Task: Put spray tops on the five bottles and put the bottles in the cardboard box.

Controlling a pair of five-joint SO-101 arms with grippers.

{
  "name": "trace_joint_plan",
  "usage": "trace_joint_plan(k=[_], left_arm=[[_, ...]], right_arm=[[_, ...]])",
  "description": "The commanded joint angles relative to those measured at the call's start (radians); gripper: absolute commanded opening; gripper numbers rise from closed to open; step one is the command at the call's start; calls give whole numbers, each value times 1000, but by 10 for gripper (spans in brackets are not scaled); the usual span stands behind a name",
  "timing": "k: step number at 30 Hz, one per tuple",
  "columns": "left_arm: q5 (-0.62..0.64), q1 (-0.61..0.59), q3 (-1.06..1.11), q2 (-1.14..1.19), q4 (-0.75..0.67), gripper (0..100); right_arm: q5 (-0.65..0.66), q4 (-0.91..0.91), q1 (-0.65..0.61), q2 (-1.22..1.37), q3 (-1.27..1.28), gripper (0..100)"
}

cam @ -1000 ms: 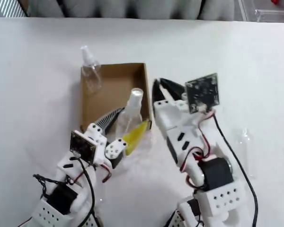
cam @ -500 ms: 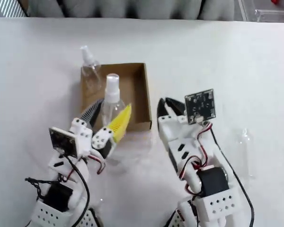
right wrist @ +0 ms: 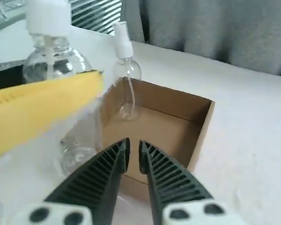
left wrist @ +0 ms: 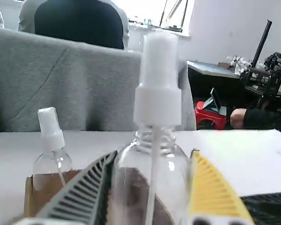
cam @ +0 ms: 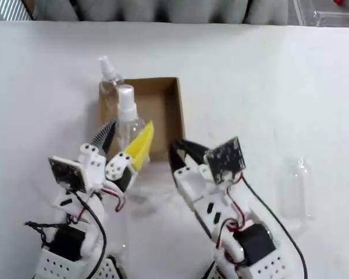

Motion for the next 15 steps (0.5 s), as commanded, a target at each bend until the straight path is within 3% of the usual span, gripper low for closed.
trace_joint_plan(k=[1,8,15], left_arm=[[14,-8,-152,148,-5,63],[117,-27,-316,499,-8,63],[184,-148,-338,618,-132,63]], right_arm=[[17,-24,-41,-82,14,15],[91,-28,-148,-213,106,15],[97,-87,-231,-220,169,15]])
